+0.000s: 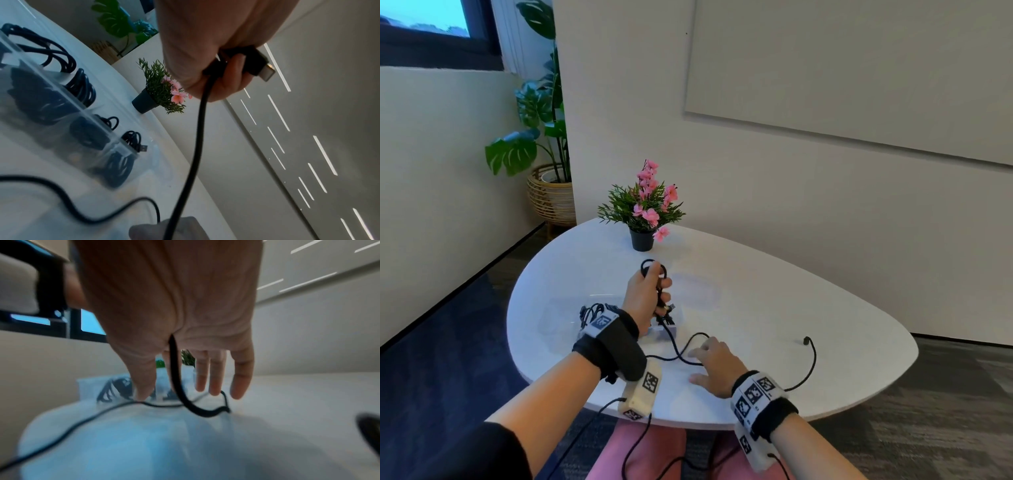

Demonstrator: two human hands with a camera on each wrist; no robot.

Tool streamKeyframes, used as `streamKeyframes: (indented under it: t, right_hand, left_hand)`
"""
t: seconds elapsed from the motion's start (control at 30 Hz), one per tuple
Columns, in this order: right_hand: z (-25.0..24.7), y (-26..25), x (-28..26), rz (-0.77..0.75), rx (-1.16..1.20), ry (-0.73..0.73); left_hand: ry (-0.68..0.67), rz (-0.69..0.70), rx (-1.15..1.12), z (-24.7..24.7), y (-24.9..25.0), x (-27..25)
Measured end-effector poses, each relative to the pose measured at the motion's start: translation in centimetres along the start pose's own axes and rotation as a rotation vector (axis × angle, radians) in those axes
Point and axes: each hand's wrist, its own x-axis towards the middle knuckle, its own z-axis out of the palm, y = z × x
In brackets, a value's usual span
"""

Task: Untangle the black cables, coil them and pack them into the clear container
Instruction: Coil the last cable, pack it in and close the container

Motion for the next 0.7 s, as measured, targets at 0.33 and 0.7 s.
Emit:
streamKeyframes:
  t: [0.33,0.7]
  right_hand:
    - [0.2,0.4,1.2,0.094,0.015,0.009]
    - [-6.3,0.1,-3.5,-0.232,0.71,0.301]
  left_hand:
    - [0.041,0.033,0.056,-0.9,-1.4,-0.7]
    - [-0.079,0.34,1.363,-3.2,-4.1,0.3]
